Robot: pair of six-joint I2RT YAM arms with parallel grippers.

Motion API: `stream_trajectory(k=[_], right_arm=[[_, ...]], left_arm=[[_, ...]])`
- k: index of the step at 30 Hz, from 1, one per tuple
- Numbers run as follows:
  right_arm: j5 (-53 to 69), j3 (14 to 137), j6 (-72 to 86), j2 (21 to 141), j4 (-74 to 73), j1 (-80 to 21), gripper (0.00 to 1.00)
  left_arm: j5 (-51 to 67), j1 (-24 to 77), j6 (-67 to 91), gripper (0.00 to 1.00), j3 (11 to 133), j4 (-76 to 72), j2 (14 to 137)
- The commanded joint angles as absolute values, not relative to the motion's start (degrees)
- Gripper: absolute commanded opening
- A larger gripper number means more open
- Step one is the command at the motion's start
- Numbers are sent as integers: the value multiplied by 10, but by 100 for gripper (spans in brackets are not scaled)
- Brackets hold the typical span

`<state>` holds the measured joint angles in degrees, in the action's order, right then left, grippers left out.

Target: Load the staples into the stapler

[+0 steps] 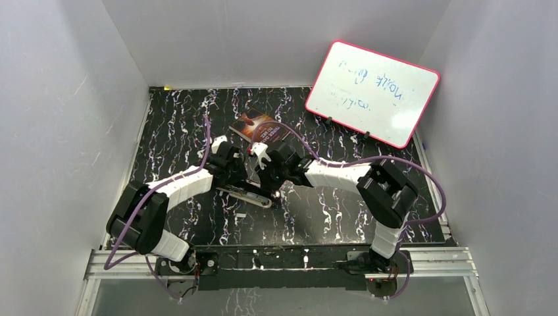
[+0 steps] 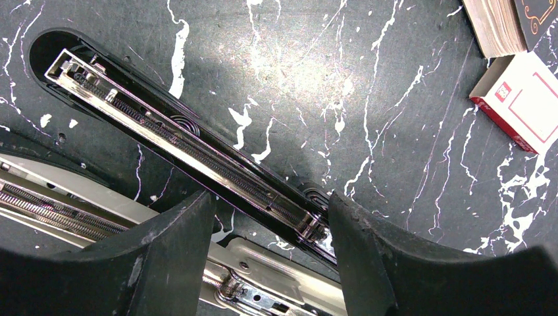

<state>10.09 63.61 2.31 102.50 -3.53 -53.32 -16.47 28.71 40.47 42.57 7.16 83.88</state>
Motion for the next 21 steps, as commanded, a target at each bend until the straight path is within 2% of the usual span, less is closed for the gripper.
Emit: stream_trajectory(k=[1,21], right_arm=[[108,662,17,1032,-38,-531,0],[101,658,5,1007,-7,-532,0]], left_arm=[[-172,287,392,61,417,102,823],[-173,287,392,61,417,102,821]])
